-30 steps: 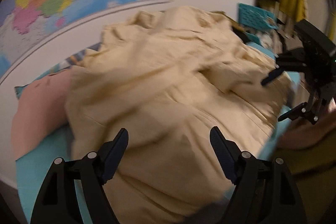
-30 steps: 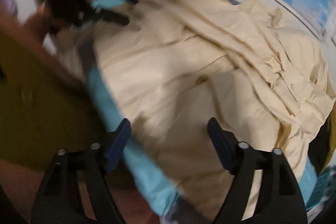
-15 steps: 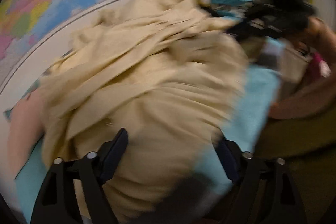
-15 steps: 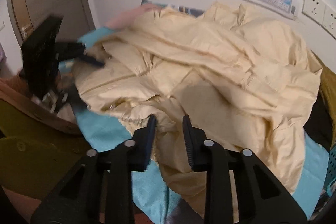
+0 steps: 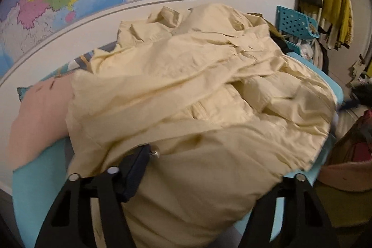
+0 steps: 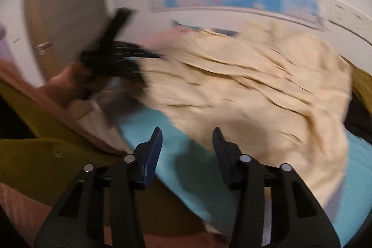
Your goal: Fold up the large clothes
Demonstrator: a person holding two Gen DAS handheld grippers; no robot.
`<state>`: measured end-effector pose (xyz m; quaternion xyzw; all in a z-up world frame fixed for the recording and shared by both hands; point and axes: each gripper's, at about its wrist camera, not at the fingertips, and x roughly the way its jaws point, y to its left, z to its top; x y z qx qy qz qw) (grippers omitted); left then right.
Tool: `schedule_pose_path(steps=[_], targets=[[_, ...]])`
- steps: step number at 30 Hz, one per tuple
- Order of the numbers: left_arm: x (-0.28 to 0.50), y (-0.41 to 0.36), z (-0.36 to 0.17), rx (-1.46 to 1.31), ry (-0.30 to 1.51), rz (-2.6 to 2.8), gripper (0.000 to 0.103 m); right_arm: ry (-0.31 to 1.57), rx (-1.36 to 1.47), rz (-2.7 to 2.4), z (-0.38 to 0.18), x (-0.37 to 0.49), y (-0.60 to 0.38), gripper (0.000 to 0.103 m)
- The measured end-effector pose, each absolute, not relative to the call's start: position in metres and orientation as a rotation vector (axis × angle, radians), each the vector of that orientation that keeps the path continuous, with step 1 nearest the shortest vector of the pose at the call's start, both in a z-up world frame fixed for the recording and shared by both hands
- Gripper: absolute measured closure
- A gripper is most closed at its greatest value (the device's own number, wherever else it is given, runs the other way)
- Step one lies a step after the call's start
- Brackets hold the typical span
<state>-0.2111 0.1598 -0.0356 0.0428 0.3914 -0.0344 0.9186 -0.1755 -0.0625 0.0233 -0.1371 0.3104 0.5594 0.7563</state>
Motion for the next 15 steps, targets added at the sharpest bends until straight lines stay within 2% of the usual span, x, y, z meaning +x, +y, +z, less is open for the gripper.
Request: schedule_pose_path(steps=[4, 9, 10, 12, 13, 15], targets=[[-0.198, 0.166, -0.028, 0.059, 0.814, -0.075, 0.043, 0.700, -0.452, 1.227, -0.004, -0.186, -0.011, 0.059], [-0.195, 0.162, -0.026, 0.081, 0.811, -0.064, 0.043, 0.596, -0.644, 1.090, -0.032, -0.192, 0.031, 0.042], [-0.195, 0.162, -0.025, 0.083, 0.811, -0.062, 0.043, 0.573, -0.703, 1.077, -0.039, -0.195, 0.041, 0.032], [-0.194, 0.165, -0.025, 0.076, 0.810, -0.060, 0.043, 0.518, -0.756, 1.048, -0.047, -0.199, 0.049, 0.026], [-0.193, 0.166, -0.024, 0.072, 0.809, -0.055, 0.043, 0.511, -0.747, 1.040, -0.049, -0.196, 0.053, 0.027], [-0.192, 0.166, -0.023, 0.062, 0.814, -0.053, 0.043, 0.481, -0.754, 0.974, -0.054, -0.189, 0.058, 0.042]])
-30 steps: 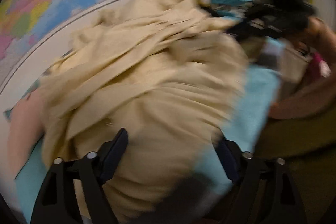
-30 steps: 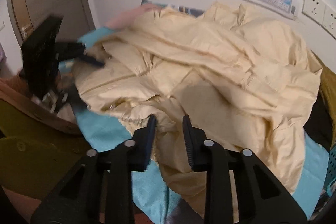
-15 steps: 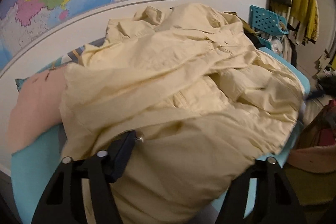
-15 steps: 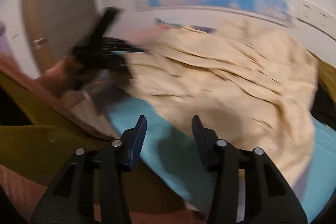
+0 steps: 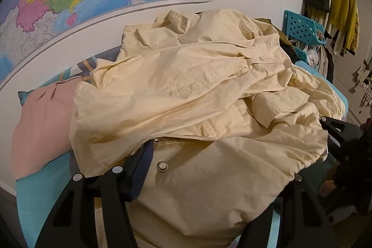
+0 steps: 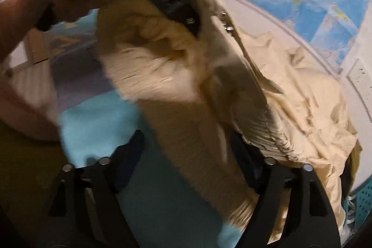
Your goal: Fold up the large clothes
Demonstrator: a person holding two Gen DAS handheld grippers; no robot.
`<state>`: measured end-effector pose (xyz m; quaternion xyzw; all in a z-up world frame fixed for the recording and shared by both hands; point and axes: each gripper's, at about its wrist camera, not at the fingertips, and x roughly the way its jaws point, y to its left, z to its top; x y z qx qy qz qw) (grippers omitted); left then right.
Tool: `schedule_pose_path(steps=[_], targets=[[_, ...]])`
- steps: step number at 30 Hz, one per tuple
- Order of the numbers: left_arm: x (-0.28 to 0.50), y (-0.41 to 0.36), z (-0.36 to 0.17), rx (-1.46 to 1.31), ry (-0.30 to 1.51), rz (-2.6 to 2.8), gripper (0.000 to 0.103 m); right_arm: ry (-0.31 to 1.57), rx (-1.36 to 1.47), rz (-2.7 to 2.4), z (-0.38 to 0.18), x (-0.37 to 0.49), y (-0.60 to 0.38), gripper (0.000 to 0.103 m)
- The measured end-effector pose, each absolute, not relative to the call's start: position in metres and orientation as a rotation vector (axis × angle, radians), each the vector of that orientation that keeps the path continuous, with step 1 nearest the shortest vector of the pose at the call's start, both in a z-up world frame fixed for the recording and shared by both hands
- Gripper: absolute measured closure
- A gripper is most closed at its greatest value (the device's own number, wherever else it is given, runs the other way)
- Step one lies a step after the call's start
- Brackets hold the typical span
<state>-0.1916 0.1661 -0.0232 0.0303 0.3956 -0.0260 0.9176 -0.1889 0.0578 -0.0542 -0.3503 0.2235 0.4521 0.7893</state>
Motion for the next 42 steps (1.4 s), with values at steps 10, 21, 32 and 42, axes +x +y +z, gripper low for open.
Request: schedule_pose_path(steps=[10, 21, 32, 42], targets=[[-0.193, 0.171, -0.018, 0.063, 0.807, -0.047, 0.043, 0.746, -0.538, 1.225, -0.006, -0.185, 0.021, 0.097], [-0.219, 0.139, -0.066, 0.268, 0.889, -0.089, 0.040, 0.881, -0.567, 1.306, -0.010, -0.208, -0.016, 0.078], [-0.311, 0.179, -0.026, 0.132, 0.707, -0.321, 0.034, 0.849, -0.198, 1.142, 0.051, -0.120, -0.076, 0.041], [-0.292, 0.183, -0.040, 0.150, 0.749, -0.214, 0.025, 0.896, -0.470, 0.879, -0.027, -0.077, -0.029, 0.076]])
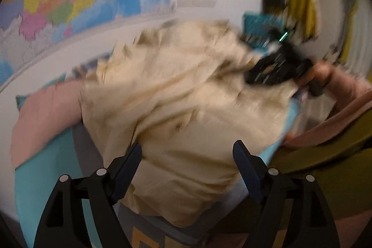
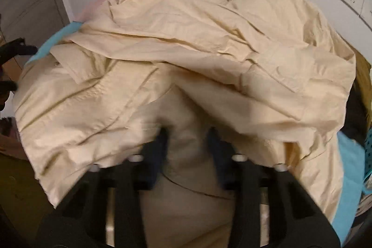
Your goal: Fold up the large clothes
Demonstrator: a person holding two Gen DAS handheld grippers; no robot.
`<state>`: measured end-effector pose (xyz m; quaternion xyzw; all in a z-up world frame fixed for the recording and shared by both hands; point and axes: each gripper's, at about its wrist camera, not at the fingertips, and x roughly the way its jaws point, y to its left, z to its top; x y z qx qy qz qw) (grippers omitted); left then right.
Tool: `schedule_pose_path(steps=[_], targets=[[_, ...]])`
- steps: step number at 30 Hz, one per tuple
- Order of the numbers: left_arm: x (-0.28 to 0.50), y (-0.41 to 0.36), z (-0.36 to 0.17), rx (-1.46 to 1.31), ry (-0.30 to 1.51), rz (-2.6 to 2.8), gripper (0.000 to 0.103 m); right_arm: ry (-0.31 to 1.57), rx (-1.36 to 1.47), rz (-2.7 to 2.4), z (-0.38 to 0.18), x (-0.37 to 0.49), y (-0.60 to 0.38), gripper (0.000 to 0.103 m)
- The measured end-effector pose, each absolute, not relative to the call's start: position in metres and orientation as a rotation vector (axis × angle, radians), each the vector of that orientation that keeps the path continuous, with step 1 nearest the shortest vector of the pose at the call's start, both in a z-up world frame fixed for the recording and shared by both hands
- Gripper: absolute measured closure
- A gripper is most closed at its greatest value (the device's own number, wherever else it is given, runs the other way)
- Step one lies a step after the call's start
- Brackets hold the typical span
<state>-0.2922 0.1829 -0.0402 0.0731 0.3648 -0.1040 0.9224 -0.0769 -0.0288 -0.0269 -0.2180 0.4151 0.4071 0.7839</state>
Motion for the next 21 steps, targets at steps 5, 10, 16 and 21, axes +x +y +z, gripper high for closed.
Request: schedule_pose_path(steps=[5, 10, 16, 21], targets=[[-0.263, 0.204, -0.079, 0.058, 0.874, -0.139, 0.025, 0.909, -0.382, 0.840, -0.031, -0.062, -0.039, 0.078], [-0.271, 0.208, -0.072, 0.035, 0.860, -0.103, 0.025, 0.894, -0.301, 0.885, -0.001, -0.083, -0.071, 0.061], [-0.298, 0.239, -0.048, -0.130, 0.746, -0.109, 0.019, 0.834, -0.183, 0.761, 0.036, -0.097, -0.141, 0.029], [-0.290, 0.244, -0.062, -0.150, 0.815, -0.058, 0.019, 0.984, -0.045, 0.658, -0.001, -0.074, -0.185, 0.024]])
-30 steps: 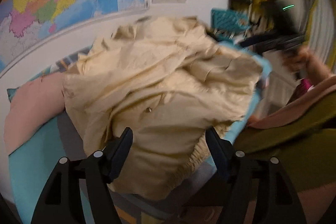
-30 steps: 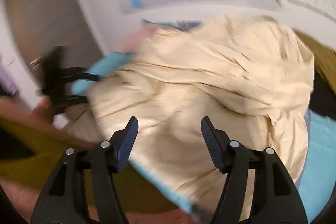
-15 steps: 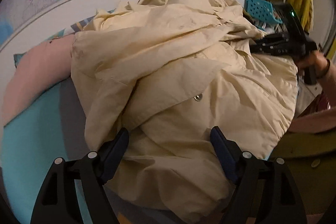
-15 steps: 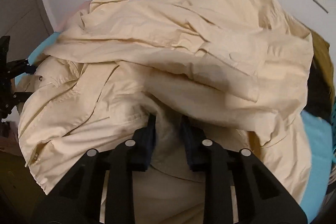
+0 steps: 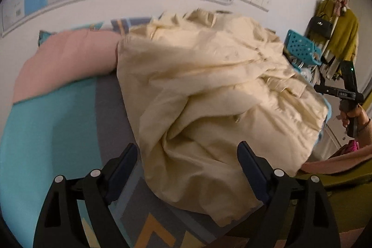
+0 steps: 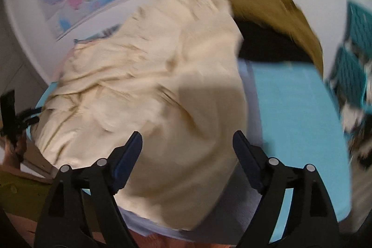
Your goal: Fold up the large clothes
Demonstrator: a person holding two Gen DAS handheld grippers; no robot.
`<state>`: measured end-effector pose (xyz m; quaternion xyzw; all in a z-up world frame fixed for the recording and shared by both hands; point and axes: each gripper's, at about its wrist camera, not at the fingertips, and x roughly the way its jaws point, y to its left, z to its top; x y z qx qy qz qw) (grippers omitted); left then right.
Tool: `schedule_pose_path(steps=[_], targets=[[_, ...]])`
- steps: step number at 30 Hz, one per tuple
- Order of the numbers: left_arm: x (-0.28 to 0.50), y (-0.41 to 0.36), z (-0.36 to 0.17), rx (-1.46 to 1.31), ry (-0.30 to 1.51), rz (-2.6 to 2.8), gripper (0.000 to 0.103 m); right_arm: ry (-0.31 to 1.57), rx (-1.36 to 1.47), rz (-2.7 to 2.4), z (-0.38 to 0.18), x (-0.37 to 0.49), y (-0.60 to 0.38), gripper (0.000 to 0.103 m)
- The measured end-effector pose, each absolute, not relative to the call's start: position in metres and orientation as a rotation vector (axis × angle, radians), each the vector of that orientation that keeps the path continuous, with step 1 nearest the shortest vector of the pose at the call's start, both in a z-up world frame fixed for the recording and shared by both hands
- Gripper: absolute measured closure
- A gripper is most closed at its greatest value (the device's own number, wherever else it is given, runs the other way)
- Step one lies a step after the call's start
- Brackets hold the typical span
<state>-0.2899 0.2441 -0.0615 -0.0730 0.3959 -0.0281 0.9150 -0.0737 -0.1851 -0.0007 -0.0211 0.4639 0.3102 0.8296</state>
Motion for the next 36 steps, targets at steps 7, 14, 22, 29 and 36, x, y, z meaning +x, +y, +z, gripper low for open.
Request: schedule_pose_path(steps=[7, 14, 22, 29, 36], targets=[[-0.278, 0.239, -0.082, -0.138, 0.916, 0.000, 0.016, 0.985, 0.075, 0.709, -0.008, -0.058, -0.213, 0.092], [-0.285, 0.258, -0.073, -0.265, 0.866, -0.008, 0.011, 0.937, 0.125, 0.693, 0.009, -0.070, -0.233, 0.023], [-0.290, 0.263, -0.078, -0.377, 0.860, -0.033, 0.011, 1.032, 0.254, 0.771, -0.019, -0.067, -0.237, 0.016], [-0.297, 0.248, -0.085, -0.426, 0.870, -0.176, 0.007, 1.036, 0.290, 0.901, -0.023, -0.074, -0.225, 0.014], [-0.290, 0.220, -0.087, -0.455, 0.868, -0.287, 0.008, 1.044, 0.290, 1.040, -0.023, -0.086, -0.205, 0.020]])
